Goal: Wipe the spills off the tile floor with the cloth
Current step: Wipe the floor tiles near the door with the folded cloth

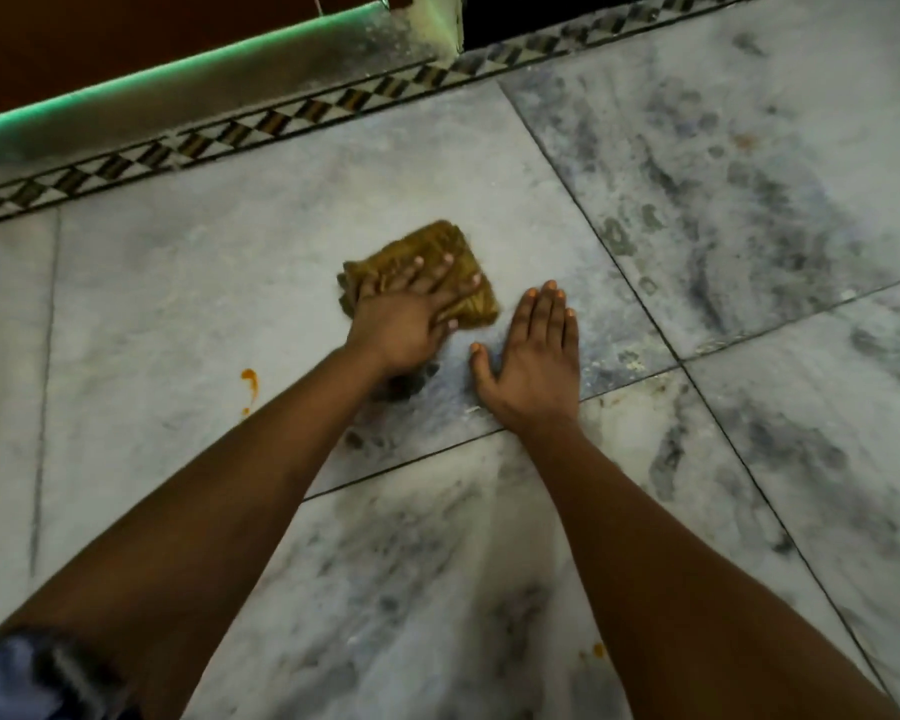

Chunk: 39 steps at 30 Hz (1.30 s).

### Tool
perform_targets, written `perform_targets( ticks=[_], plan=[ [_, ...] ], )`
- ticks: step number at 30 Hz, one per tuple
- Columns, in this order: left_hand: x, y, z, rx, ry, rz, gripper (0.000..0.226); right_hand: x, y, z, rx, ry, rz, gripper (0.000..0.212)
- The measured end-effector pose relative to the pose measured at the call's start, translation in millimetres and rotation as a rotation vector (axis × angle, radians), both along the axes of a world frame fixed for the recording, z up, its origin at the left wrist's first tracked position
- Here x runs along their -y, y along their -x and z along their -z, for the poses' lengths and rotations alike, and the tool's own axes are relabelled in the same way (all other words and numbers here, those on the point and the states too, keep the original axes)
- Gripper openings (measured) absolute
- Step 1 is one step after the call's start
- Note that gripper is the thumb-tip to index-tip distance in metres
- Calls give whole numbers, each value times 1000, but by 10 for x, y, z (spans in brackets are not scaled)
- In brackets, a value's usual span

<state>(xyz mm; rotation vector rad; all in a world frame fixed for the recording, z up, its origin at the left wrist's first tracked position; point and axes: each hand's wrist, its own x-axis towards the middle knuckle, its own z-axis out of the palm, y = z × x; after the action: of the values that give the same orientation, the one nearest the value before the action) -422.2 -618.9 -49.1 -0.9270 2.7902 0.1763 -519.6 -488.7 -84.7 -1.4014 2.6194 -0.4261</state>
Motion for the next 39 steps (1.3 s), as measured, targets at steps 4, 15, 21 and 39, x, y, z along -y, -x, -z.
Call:
perform_targets(
  ticks=[4,15,21,39],
  plan=[
    [-277,-586,-133,-84,-24,8,50,-13,17,-47,12,-31,-24,89],
    [-187,-2001,-1143,-579,-135,-508,33,-173,-814,-112,24,92,-266,97],
    [-12,-2348,-704,-429,13,-691,51,-103,-1264,9,-5,65,-270,80],
    [-471,-2171,94,-74,18,-319,66,-81,-1265,38,-77,40,-258,78]
  ],
)
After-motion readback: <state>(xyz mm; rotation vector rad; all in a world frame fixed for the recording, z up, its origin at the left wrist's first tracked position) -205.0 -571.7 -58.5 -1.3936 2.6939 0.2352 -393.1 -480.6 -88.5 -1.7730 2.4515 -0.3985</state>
